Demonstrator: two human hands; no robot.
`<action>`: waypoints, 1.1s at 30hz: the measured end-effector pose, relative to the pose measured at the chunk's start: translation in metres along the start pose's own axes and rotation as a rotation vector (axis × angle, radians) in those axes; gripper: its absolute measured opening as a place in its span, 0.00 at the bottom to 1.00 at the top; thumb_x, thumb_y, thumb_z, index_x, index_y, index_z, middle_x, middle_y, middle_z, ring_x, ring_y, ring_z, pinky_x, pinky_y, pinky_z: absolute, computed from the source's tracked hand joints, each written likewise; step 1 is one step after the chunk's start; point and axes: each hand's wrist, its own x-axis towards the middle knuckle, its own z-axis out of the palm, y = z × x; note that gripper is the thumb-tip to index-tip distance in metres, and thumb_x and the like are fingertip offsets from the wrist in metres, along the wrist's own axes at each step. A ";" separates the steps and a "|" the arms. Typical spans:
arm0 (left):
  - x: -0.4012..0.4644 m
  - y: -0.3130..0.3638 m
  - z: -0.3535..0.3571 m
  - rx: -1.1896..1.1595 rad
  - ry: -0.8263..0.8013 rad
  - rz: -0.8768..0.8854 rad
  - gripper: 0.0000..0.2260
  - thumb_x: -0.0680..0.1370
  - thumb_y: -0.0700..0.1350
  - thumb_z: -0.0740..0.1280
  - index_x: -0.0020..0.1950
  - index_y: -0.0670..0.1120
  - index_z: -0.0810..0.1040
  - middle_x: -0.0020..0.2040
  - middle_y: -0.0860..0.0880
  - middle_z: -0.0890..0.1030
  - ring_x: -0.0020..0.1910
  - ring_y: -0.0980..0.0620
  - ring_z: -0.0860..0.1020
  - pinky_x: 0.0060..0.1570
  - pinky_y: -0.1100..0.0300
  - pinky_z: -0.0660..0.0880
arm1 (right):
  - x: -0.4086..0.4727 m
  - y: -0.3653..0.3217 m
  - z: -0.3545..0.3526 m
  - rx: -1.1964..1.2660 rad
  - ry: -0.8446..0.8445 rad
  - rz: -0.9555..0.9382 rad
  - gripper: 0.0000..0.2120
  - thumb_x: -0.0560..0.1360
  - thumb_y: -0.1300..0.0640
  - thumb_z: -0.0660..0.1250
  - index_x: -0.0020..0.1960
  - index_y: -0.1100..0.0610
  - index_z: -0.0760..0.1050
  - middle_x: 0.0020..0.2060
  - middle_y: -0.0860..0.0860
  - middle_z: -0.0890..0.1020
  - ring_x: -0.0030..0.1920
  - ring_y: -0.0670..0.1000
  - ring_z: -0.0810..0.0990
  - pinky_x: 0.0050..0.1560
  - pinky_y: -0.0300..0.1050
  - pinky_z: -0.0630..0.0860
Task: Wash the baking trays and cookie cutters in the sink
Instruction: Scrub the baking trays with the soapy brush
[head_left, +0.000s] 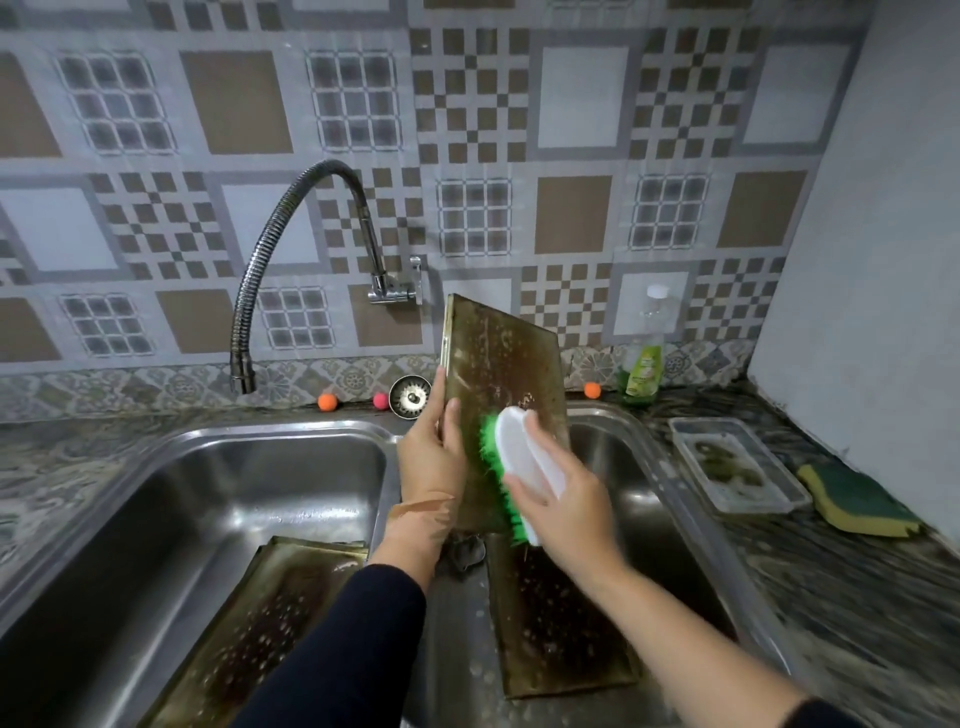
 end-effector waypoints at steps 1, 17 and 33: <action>-0.004 0.003 0.003 0.002 -0.020 0.012 0.19 0.81 0.44 0.61 0.72 0.54 0.68 0.47 0.66 0.77 0.46 0.69 0.76 0.47 0.79 0.68 | 0.012 0.000 -0.006 0.015 0.023 0.043 0.32 0.73 0.54 0.71 0.71 0.38 0.62 0.64 0.41 0.72 0.58 0.43 0.74 0.54 0.30 0.72; -0.070 0.011 0.043 0.748 -0.057 0.460 0.22 0.79 0.54 0.56 0.73 0.61 0.62 0.29 0.53 0.76 0.20 0.52 0.71 0.17 0.62 0.64 | 0.091 -0.031 -0.042 -0.293 0.049 0.254 0.34 0.78 0.42 0.56 0.78 0.45 0.43 0.63 0.58 0.73 0.57 0.61 0.76 0.53 0.51 0.73; -0.017 -0.029 -0.075 0.384 -0.263 -0.159 0.27 0.79 0.62 0.56 0.75 0.65 0.49 0.64 0.50 0.78 0.62 0.48 0.76 0.59 0.56 0.71 | 0.070 -0.078 0.005 0.317 0.028 0.248 0.24 0.82 0.49 0.51 0.77 0.47 0.53 0.67 0.47 0.69 0.64 0.47 0.67 0.56 0.40 0.63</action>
